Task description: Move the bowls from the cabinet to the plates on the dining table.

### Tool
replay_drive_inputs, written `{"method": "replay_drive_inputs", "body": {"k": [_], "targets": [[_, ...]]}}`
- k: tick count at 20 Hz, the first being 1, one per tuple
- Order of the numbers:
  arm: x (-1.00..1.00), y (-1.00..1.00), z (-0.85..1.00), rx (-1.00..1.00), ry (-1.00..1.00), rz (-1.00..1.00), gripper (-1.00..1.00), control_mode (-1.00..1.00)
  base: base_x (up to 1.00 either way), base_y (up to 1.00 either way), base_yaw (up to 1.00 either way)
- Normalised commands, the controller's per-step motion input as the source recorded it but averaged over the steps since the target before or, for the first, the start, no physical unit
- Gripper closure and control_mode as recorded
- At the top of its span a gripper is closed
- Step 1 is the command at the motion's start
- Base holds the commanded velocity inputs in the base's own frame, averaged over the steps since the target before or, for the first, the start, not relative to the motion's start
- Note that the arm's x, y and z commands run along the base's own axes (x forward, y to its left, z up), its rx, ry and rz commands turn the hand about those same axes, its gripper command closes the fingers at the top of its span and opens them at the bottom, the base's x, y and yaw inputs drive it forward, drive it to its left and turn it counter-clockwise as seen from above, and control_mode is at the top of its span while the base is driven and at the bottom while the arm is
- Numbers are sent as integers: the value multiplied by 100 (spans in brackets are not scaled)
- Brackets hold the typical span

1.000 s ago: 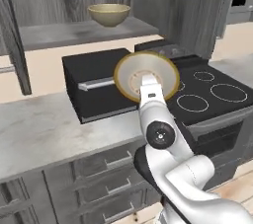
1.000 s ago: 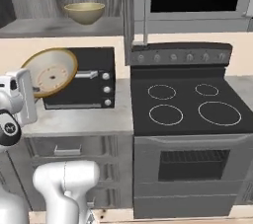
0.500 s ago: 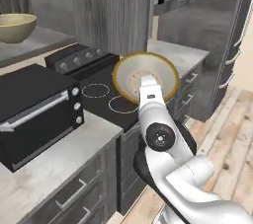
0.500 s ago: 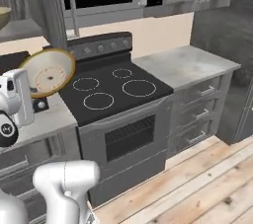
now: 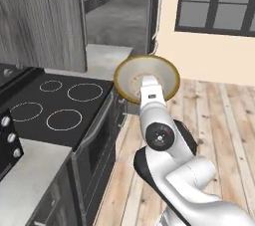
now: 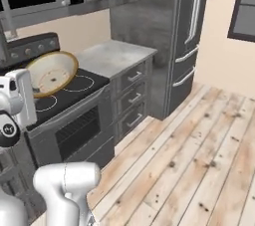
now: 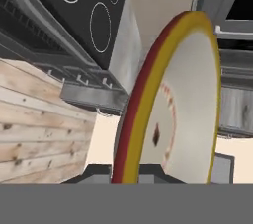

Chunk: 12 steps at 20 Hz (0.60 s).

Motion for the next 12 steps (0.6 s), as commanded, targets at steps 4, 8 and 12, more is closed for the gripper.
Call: {"method": "replay_drive_inputs", "body": {"k": [4,8,12], "targets": [[0,0,0,0,0,0,100,100,-73,-72,-38],[0,0,0,0,0,0,100,100,-76,-71,-36],[0,0,0,0,0,0,100,100,-68,-77,-34]]}}
